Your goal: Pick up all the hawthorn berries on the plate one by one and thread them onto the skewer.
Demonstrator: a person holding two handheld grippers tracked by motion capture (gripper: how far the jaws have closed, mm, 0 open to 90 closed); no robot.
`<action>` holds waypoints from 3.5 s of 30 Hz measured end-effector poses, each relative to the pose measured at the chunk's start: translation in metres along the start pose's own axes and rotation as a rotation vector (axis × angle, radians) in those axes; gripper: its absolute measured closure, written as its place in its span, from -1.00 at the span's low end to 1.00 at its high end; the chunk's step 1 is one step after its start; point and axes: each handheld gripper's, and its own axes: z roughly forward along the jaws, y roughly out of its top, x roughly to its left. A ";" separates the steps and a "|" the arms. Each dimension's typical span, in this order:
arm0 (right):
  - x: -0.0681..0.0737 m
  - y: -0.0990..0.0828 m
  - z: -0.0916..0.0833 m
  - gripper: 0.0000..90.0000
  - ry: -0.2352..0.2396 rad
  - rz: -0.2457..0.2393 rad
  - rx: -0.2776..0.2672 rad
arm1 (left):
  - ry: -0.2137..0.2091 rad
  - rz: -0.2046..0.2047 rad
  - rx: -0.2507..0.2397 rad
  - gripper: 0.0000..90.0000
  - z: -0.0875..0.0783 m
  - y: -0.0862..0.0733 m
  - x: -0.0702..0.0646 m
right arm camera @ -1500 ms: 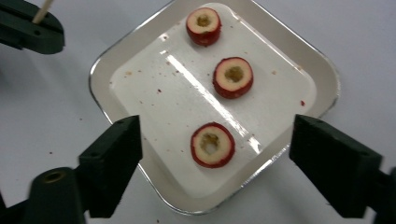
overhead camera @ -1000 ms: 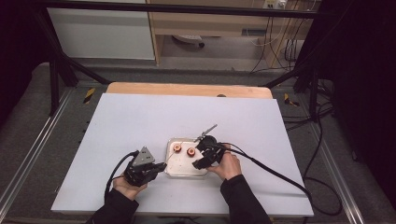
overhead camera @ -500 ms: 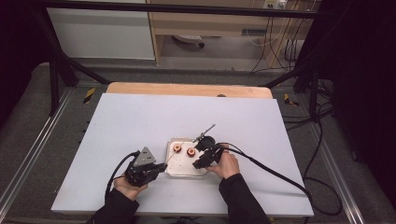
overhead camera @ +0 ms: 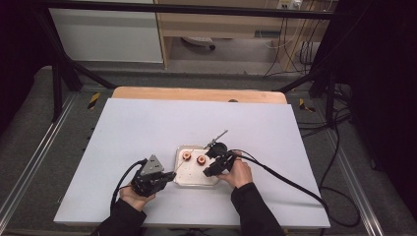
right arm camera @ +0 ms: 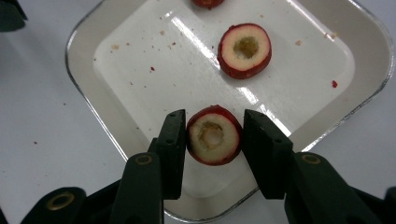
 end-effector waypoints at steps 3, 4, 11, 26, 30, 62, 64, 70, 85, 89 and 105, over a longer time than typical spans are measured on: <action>0.001 0.000 -0.008 0.35 0.007 0.014 -0.027 | 0.001 0.000 -0.010 0.96 -0.001 0.000 -0.001; 0.000 0.000 -0.011 0.35 0.006 0.012 -0.034 | 0.002 0.001 -0.012 0.96 -0.002 0.000 -0.001; 0.002 -0.002 -0.033 0.35 0.034 0.018 -0.145 | 0.009 -0.002 -0.033 0.96 -0.003 0.000 -0.002; -0.006 -0.014 -0.057 0.35 0.174 0.160 -0.496 | 0.037 -0.060 -0.094 0.96 -0.008 -0.002 0.000; -0.007 -0.017 -0.059 0.35 0.192 0.200 -0.588 | 0.046 -0.092 -0.113 0.96 -0.010 -0.003 0.002; 0.002 -0.015 -0.054 0.36 0.296 0.401 -1.112 | 0.013 -0.191 -0.197 0.96 -0.009 0.003 -0.018; 0.003 -0.015 -0.054 0.36 0.294 0.399 -1.137 | 0.006 -0.194 -0.203 0.96 -0.009 0.004 -0.020; 0.005 -0.015 -0.051 0.36 0.295 0.393 -1.187 | -0.005 -0.210 -0.217 0.96 -0.007 0.006 -0.022; 0.007 -0.015 -0.041 0.36 0.309 0.390 -1.220 | -0.020 -0.220 -0.224 0.96 -0.001 0.009 -0.027; 0.007 -0.015 -0.039 0.36 0.317 0.386 -1.219 | -0.025 -0.219 -0.220 0.96 0.000 0.009 -0.028; 0.008 -0.015 -0.037 0.36 0.316 0.375 -1.212 | -0.025 -0.224 -0.219 0.96 0.000 0.009 -0.027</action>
